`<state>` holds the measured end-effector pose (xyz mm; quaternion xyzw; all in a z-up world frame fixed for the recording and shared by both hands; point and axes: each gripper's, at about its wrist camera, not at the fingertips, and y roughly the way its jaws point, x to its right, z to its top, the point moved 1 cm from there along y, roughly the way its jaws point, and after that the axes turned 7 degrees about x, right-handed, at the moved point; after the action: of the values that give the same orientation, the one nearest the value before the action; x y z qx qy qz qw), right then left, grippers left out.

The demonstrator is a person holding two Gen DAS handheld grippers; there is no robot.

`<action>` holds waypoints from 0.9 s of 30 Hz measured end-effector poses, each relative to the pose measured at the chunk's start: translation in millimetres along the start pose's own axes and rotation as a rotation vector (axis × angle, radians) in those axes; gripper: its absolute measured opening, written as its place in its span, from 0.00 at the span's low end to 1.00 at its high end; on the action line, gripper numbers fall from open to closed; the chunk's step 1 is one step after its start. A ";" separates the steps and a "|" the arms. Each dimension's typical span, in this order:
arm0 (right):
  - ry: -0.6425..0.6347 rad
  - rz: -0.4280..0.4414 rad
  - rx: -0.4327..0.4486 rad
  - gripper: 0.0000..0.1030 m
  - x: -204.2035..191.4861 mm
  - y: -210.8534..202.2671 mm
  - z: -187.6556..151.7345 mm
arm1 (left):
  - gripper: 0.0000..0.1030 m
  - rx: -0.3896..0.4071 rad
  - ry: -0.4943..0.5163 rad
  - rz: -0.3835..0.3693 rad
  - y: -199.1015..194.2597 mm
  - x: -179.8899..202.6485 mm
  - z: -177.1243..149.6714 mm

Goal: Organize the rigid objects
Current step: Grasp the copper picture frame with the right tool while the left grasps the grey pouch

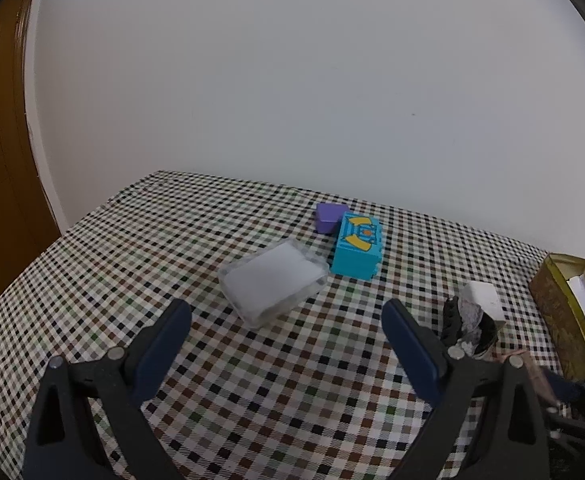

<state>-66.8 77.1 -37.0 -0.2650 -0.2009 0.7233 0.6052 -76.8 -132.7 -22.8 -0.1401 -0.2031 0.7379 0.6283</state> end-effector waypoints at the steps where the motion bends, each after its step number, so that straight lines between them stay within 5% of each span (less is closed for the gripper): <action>1: -0.016 -0.003 0.019 0.48 1.3 -5.5 -0.4 | 0.94 0.003 0.006 -0.007 -0.3 2.2 0.2; 11: 0.005 0.035 0.126 0.48 12.2 -35.7 7.2 | 0.94 0.055 0.154 -0.201 -16.4 37.5 -1.6; 15: 0.005 0.003 0.204 0.48 14.6 -51.9 14.0 | 0.94 0.016 0.224 -0.333 -17.8 64.2 -5.3; 17: 0.019 -0.011 0.224 0.48 17.9 -56.7 15.9 | 0.93 -0.024 0.275 -0.337 -9.6 82.7 -7.9; 22: 0.064 -0.024 0.238 0.48 28.4 -60.4 21.4 | 0.80 -0.139 0.281 -0.309 18.9 106.2 -9.6; 27: 0.105 -0.019 0.233 0.48 34.1 -62.1 24.3 | 0.53 -0.292 0.240 -0.302 51.5 105.0 -17.0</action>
<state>-38.6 122.9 15.1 -0.2285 -0.0861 0.7210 0.6484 -131.8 -33.8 -57.1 -0.2841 -0.2505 0.5764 0.7241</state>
